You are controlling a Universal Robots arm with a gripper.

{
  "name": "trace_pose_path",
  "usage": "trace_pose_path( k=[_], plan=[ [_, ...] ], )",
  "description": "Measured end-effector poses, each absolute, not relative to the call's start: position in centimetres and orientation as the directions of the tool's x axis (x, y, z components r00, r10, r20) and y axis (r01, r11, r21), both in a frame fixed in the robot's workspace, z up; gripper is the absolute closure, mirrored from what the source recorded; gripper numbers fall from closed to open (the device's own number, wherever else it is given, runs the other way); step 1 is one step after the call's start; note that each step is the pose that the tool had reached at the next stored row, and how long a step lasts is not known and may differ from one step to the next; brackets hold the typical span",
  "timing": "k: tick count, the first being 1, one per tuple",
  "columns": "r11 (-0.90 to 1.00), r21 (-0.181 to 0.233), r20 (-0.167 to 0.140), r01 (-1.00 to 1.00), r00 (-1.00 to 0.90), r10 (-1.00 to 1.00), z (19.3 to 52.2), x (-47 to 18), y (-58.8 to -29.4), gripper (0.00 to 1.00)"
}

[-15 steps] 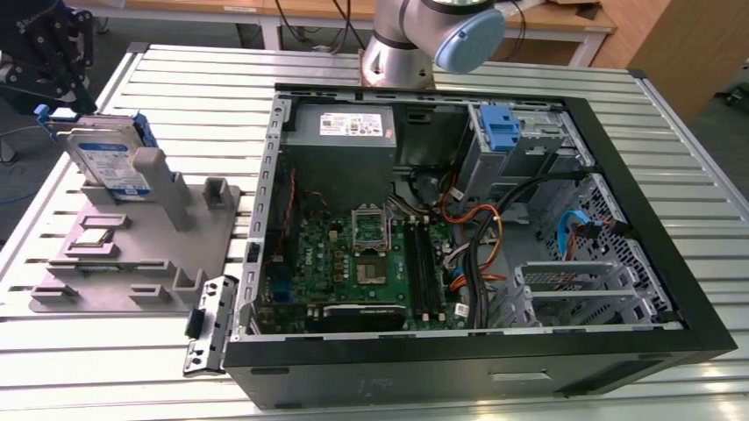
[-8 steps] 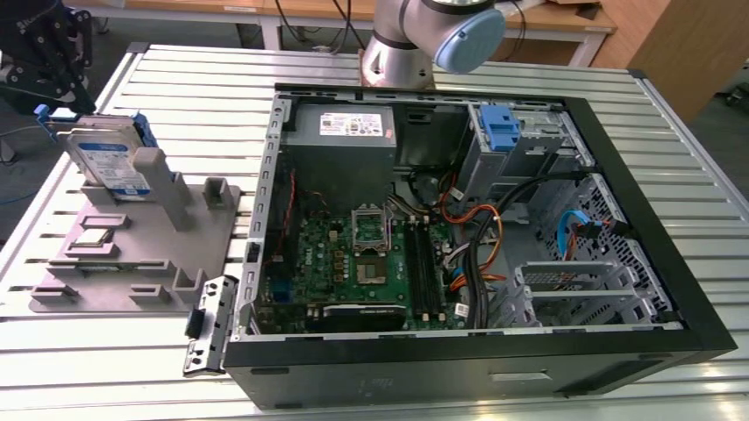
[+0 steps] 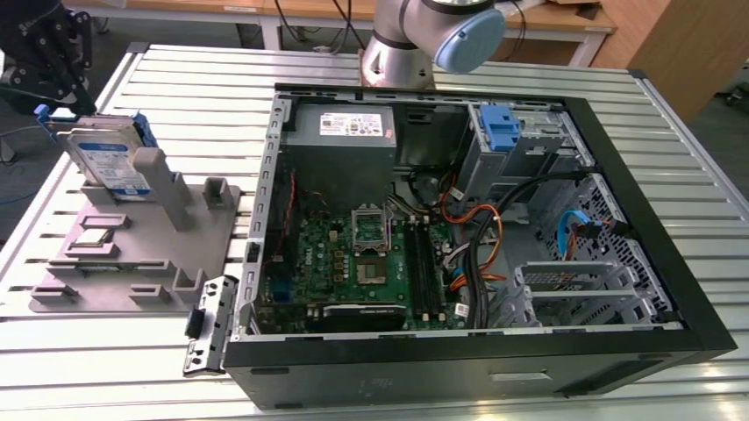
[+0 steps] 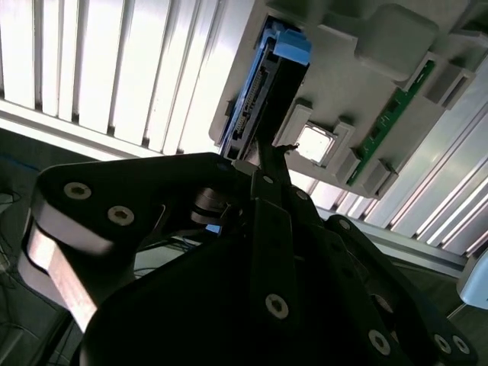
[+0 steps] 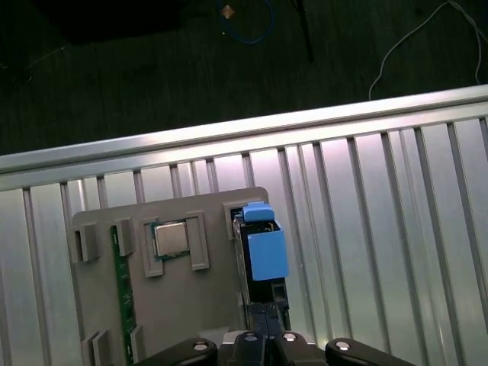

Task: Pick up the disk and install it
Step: 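Pick up the disk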

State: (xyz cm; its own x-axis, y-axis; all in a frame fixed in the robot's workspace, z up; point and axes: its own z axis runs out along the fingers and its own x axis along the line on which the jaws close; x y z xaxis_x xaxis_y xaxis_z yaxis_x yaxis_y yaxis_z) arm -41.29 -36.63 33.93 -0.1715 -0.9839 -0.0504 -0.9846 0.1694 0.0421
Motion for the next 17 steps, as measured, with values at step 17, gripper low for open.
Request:
trace_pose_path(
  k=[17],
  plan=[
    [0.165, 0.043, -0.054, -0.985, -0.167, -0.985, 33.83, -41.40, -36.64, 0.89]
  ],
)
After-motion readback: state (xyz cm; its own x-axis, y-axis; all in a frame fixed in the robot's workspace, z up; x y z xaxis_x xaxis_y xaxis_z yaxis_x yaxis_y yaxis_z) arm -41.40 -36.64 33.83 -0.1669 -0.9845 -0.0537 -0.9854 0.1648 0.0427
